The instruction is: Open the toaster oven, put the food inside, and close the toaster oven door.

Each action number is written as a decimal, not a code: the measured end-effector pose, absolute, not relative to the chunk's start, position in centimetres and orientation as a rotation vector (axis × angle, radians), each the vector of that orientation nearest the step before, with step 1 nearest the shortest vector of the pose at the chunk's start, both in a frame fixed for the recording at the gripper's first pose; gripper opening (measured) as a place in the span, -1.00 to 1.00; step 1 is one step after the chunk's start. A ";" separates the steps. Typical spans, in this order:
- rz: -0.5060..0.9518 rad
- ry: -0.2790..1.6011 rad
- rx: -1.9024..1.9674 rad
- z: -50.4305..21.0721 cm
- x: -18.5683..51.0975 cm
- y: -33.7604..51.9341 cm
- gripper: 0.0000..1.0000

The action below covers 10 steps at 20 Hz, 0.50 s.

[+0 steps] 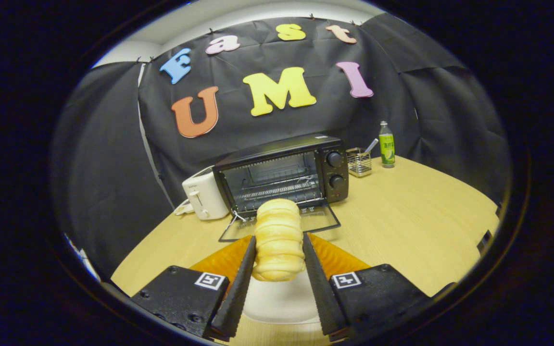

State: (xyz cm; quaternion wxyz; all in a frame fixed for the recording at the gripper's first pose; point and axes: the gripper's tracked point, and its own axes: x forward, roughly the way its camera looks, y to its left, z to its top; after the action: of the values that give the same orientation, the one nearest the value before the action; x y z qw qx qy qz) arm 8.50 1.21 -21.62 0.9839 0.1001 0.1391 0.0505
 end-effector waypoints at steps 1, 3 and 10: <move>0.127 0.283 0.237 -21.4 8.9 1.5 0.34; 0.190 0.309 0.337 -21.2 9.2 2.6 0.34; 0.330 0.272 0.581 -18.4 12.1 5.7 0.33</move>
State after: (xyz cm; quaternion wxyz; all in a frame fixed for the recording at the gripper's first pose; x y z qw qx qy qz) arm 12.05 5.71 -18.37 0.9356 0.2844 0.1330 0.1616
